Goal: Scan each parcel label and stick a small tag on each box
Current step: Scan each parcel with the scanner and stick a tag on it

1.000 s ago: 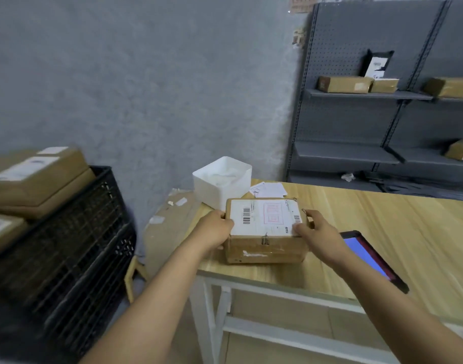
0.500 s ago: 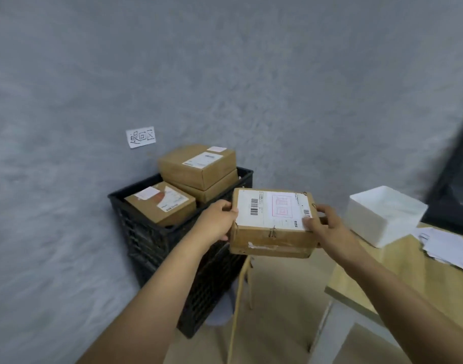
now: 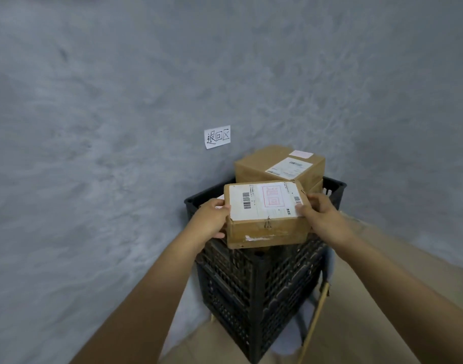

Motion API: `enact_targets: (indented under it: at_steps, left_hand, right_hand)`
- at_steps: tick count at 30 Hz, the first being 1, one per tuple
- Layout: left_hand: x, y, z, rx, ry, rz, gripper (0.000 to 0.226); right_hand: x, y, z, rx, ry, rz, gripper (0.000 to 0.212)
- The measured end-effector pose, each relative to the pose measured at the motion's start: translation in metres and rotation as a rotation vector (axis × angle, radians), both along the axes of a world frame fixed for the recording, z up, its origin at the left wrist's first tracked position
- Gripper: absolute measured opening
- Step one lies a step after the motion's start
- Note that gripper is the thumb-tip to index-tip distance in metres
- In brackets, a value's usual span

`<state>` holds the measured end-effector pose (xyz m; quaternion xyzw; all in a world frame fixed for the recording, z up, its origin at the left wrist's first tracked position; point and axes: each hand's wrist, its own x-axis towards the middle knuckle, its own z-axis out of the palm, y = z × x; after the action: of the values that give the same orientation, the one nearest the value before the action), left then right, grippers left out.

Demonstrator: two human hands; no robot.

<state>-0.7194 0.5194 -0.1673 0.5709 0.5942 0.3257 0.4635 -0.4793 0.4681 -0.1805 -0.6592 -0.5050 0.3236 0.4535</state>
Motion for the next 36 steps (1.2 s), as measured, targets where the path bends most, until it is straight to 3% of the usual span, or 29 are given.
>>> enact_targets:
  at_steps: [14,24,26,31,36]
  left_hand:
    - [-0.011,0.125,-0.026,-0.045,0.016,0.294,0.028]
    - [-0.018,0.154,-0.033,-0.15,0.246,0.275,0.037]
    - [-0.021,0.154,-0.03,-0.096,0.354,0.292,0.043]
    - [-0.013,0.137,-0.011,0.236,0.779,0.176,0.039]
    - [0.024,0.095,0.006,0.505,0.949,-0.07,0.044]
  right_hand:
    - [-0.023,0.207,-0.007,-0.02,-0.155,0.277,0.033]
    - [-0.029,0.247,-0.015,-0.038,-0.359,0.441,0.03]
    - [-0.026,0.241,-0.011,-0.018,-0.387,0.416,0.045]
    - [-0.015,0.2,-0.004,-0.005,-0.525,0.393,0.051]
    - [-0.008,0.13,0.004,0.018,-0.781,0.281,0.055]
